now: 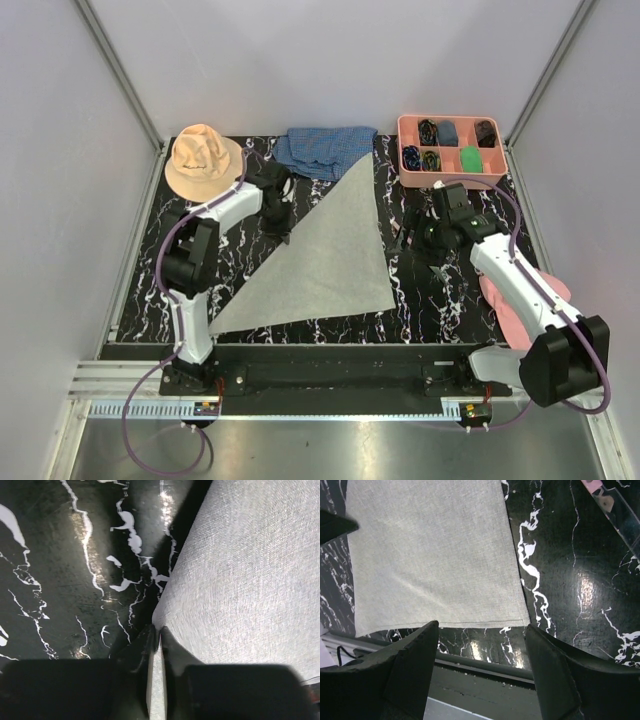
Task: Fold the napkin, place the utensils inside, and roll it up
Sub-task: Fold the napkin, then grab a utensil with the right arm, then place the utensil onto the napkin
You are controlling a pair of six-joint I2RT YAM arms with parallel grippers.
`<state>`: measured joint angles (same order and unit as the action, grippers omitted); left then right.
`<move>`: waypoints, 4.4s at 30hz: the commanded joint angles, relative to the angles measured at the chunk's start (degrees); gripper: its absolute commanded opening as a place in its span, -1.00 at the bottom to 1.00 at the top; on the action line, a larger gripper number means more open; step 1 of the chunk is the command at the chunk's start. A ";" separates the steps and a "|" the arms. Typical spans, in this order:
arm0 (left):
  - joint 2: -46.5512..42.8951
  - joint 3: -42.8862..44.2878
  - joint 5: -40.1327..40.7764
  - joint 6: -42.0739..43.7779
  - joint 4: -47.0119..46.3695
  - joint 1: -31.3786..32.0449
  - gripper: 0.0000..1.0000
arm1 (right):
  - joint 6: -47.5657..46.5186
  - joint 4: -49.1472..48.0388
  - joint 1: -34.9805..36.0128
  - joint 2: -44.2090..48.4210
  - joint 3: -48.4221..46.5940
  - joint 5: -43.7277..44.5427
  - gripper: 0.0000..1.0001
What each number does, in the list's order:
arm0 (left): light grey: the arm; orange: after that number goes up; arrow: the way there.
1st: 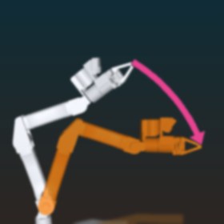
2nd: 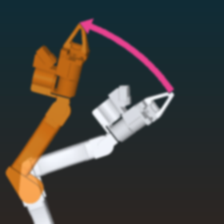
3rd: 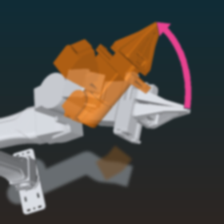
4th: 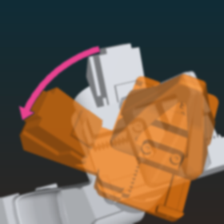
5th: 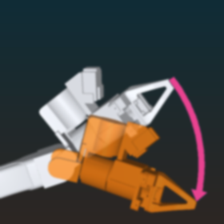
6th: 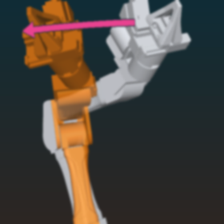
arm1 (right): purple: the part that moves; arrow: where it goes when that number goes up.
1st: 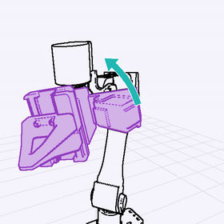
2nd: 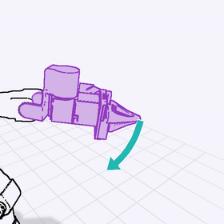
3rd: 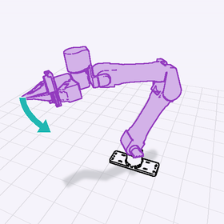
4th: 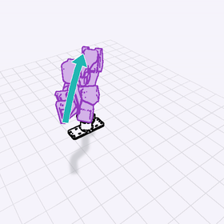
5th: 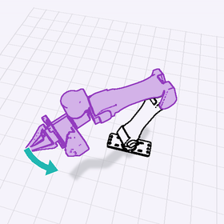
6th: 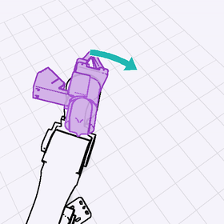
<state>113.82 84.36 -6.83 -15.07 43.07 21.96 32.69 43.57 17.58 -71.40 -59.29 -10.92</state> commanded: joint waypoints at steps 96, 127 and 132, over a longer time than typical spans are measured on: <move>-37.53 -8.16 3.23 2.68 -7.91 -11.23 0.97 | 38.14 -18.17 15.28 -42.06 -33.96 6.08 -1.00; -37.53 -8.51 -2.49 1.27 -8.70 -14.31 0.97 | 39.30 -8.94 21.97 -56.48 -41.96 16.02 -1.00; -37.53 -8.51 -2.75 1.18 -8.62 -14.66 0.97 | 38.33 -8.94 22.14 -56.66 -41.26 16.19 -0.99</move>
<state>78.32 76.25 -7.81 -13.56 37.10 7.99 72.31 33.58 38.79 -128.01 -99.13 3.42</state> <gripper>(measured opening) 0.987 0.032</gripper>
